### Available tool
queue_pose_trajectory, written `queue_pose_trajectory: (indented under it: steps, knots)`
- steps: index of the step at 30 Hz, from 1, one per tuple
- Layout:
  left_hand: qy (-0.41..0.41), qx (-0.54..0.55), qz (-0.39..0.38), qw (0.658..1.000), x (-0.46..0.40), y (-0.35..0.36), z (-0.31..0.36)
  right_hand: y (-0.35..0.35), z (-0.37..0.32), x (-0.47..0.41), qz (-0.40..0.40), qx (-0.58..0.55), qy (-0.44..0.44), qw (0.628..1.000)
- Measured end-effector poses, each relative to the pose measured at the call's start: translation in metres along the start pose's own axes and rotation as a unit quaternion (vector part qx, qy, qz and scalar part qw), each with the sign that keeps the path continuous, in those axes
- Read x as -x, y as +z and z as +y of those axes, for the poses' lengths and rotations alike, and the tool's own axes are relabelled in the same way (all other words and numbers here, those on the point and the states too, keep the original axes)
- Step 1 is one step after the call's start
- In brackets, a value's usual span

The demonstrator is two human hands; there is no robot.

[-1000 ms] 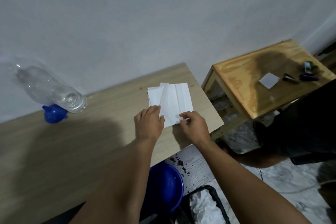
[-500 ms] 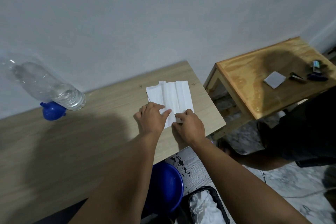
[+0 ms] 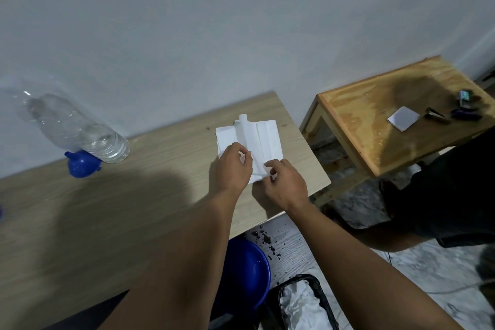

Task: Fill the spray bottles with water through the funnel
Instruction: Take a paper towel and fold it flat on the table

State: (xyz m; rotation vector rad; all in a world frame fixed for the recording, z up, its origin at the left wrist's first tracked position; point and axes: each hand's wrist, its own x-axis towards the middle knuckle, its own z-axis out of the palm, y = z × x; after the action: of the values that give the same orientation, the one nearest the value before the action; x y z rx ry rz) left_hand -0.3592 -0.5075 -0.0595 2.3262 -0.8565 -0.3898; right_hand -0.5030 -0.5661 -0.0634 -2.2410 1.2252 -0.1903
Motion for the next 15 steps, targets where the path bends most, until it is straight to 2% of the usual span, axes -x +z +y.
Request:
queue_pose_trajectory:
  steps: [3, 6, 12, 15]
  knots:
    - [-0.061, 0.094, -0.004, 0.994, 0.004, -0.014, 0.014, -0.007, 0.000, 0.003, 0.028, -0.030, 0.021, 0.999]
    - [-0.150, 0.191, -0.017, 0.970, 0.001, -0.023, 0.020, -0.013, 0.001, 0.006, 0.037, -0.053, 0.034, 0.997]
    - [-0.277, 0.385, -0.089, 0.876, -0.004, -0.030, 0.016, -0.018, -0.003, 0.010, 0.040, -0.092, 0.057, 0.993]
    - [-0.287, 0.410, -0.108, 0.859, -0.004, -0.032, 0.016, -0.019, -0.004, 0.012, 0.040, -0.108, 0.062, 0.991]
